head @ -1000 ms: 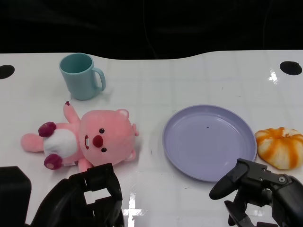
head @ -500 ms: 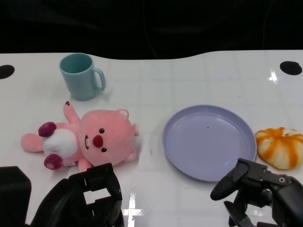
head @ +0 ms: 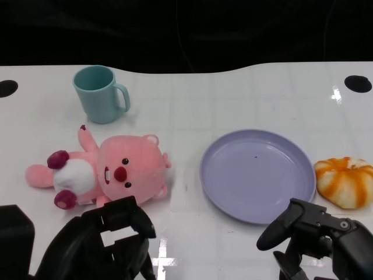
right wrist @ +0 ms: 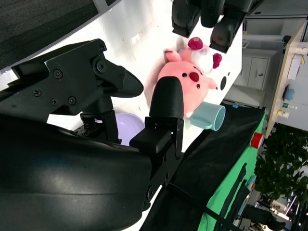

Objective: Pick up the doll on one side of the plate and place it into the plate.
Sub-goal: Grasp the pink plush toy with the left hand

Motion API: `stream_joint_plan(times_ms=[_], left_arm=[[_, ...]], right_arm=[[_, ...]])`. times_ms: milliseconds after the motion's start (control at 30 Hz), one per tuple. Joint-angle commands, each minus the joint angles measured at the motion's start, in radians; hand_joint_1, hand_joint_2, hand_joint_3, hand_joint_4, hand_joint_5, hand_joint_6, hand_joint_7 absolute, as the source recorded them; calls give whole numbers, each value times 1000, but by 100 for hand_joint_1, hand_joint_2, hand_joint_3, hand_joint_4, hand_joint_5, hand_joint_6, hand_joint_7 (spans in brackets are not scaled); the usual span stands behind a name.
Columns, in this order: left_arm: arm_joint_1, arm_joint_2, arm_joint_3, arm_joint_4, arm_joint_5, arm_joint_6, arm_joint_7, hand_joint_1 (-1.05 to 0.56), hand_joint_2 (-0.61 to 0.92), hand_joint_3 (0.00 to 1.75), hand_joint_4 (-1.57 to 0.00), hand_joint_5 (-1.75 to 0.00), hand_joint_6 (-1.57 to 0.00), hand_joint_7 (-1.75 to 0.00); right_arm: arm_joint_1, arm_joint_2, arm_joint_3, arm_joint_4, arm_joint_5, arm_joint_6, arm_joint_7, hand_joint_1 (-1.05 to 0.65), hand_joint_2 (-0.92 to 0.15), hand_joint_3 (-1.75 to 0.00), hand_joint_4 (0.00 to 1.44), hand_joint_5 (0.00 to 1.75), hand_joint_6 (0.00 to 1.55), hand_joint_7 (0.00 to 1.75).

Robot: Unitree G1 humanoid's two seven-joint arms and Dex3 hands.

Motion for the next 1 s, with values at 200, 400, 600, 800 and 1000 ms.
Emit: stream_joint_plan(times_ms=[200, 400, 600, 800, 1000], left_arm=[[-8, 15, 6, 13, 128, -173, 3, -36, 88, 33, -46, -129, -54, -72], [-27, 63, 2, 13, 300, -299, 6, -44, 92, 19, -36, -103, -46, -45], [-61, 106, 3, 20, 439, -401, 9, -53, 92, 15, -20, -72, -39, -15], [-141, 169, 14, 25, 669, -443, 56, -61, 92, 13, -8, -66, -34, -9], [-225, 253, 11, 54, 885, -440, 63, -63, 92, 6, 0, -67, -29, -5]], right_arm=[[-6, -12, -6, 1, 2, -7, 4, -12, -67, -89, 62, 165, 55, 132], [-12, -12, -2, 6, -1, -9, 7, -12, -66, -89, 62, 165, 54, 132], [-14, -9, -1, 1, 2, 1, 6, -12, -66, -89, 62, 165, 54, 131], [-14, -8, 2, 0, 0, 0, 5, -11, -66, -90, 62, 164, 55, 132], [-15, -10, -2, 4, 6, -4, 9, -12, -66, -90, 61, 164, 55, 131]])
